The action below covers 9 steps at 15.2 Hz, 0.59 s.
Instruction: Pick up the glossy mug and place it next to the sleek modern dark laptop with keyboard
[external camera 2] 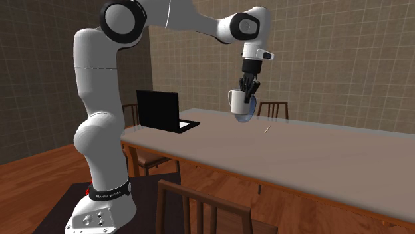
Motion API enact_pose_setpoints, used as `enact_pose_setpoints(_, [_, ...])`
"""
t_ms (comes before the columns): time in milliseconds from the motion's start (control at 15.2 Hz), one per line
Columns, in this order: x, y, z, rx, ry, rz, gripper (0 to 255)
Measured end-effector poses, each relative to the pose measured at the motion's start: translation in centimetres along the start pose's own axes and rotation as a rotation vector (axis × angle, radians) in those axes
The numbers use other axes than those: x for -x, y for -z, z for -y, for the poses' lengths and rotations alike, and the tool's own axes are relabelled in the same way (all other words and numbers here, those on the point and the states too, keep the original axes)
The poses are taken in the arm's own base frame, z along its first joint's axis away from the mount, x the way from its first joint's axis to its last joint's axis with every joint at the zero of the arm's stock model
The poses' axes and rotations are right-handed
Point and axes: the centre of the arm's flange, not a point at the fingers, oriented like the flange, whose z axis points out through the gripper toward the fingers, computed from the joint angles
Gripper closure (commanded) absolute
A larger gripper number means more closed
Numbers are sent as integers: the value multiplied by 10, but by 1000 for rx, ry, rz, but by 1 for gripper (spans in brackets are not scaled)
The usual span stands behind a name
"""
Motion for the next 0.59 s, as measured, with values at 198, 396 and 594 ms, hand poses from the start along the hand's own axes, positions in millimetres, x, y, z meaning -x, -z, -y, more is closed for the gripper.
enact_pose_setpoints(198, [4,16,0,0,0,0,255])
enact_pose_setpoints(396, [4,31,1,0,0,0,255])
enact_pose_setpoints(594, [5,47,3,0,0,0,255])
